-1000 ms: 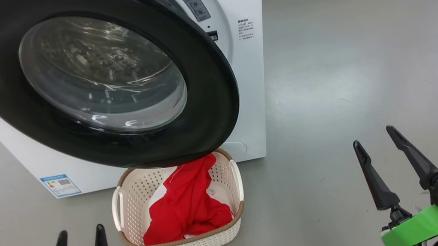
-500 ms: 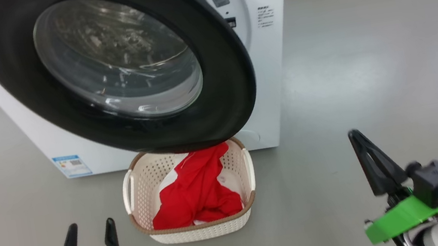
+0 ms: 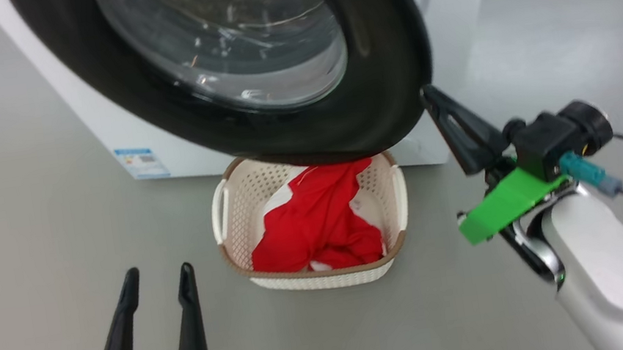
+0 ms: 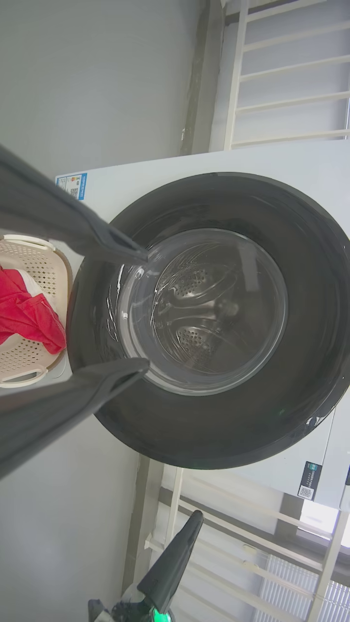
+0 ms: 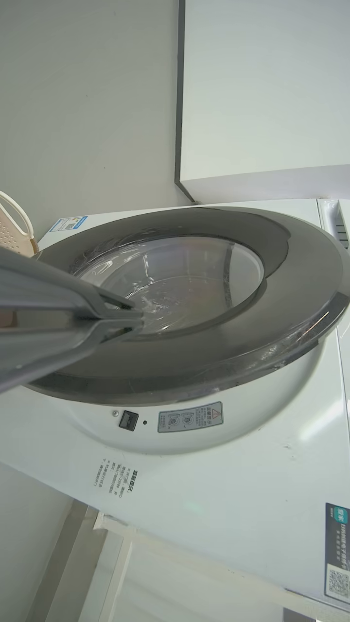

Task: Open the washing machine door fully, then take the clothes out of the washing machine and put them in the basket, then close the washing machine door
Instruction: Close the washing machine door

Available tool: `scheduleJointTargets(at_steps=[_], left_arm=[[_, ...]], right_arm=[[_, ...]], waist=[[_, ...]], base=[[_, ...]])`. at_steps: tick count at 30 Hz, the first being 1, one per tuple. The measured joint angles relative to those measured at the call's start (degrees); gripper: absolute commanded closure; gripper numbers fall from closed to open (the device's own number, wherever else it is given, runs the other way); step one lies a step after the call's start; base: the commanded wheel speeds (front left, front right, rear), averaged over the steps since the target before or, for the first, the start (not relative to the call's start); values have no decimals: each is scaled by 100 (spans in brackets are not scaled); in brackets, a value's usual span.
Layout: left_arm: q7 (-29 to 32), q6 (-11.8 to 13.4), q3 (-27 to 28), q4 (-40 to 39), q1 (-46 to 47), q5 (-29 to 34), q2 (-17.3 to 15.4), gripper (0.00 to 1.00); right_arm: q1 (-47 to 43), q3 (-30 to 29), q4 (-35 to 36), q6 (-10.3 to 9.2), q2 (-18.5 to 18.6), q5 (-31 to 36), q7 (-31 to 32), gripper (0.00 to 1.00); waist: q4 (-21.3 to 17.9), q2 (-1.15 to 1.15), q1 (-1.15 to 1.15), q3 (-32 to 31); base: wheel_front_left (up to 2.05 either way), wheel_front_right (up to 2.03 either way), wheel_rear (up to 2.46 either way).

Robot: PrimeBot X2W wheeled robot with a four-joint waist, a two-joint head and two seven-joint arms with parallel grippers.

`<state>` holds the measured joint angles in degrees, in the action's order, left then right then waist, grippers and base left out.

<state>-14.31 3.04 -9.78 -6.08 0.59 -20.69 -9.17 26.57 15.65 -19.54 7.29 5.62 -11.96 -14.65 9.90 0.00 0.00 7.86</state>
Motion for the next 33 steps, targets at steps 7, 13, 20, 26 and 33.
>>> scheduleJointTargets(at_steps=[7,13,20,26,33], left_arm=[[0,-74,-16,32,146,24,238,0],[0,-230,11,49,340,120,394,0],[0,-369,45,103,538,203,522,0],[0,-467,46,156,580,211,623,0],[0,-558,65,126,798,209,650,0]], right_arm=[[712,-140,-524,0,10,25,1,100],[1250,-427,-723,0,45,196,1,100],[1733,-605,-1028,1,60,279,0,100],[1991,-649,-1284,27,63,279,0,100],[2610,-656,-1549,27,148,296,0,100]], waist=[[396,0,0,366],[667,0,0,704],[867,0,0,1091],[940,0,0,1238],[942,0,0,1500]], base=[[0,0,0],[0,0,0],[0,0,0],[0,0,0],[0,0,0]])
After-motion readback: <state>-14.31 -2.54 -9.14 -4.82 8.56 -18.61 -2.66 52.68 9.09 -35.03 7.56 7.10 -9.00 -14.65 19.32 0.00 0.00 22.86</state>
